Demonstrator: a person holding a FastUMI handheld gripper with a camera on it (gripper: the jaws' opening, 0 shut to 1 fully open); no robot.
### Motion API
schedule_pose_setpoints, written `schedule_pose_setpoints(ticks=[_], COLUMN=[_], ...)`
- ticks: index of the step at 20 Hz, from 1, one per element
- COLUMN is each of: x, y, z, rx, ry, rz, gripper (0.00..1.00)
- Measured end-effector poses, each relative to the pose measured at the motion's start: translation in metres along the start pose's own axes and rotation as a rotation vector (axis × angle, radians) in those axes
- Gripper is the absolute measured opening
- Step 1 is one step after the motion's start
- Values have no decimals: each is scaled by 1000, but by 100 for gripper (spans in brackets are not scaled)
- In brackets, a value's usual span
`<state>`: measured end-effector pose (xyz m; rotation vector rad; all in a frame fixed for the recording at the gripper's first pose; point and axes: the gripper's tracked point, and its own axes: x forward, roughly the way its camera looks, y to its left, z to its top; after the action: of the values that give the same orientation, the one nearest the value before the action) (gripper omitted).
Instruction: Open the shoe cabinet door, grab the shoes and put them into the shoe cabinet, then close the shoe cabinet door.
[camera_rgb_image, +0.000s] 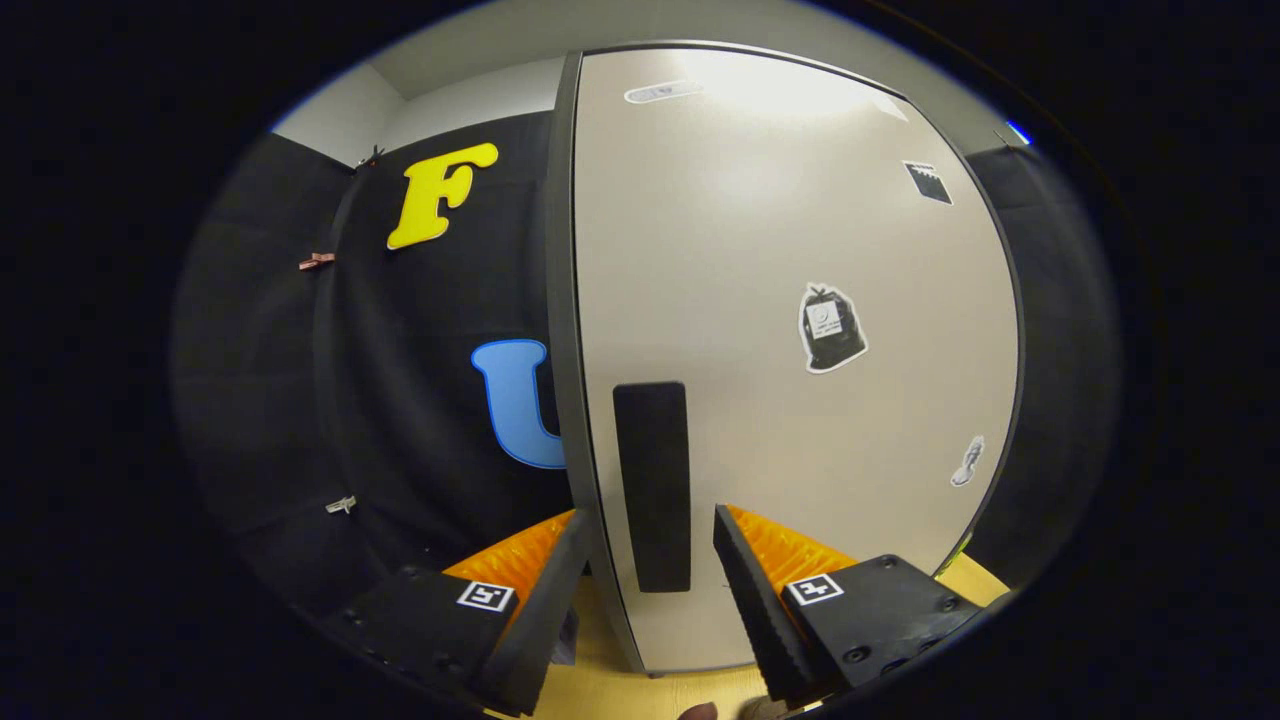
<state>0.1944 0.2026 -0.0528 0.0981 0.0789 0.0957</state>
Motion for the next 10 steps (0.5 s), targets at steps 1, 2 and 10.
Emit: schedule_pose_setpoints(ticks=[1, 2, 10], x=[6, 10, 15], y=[-4, -7, -11], z=[-2, -2, -1], rx=[-10, -11, -23], ry=[-3, -13, -36], rz=[-20, -36, -43], gripper=[74, 64, 34])
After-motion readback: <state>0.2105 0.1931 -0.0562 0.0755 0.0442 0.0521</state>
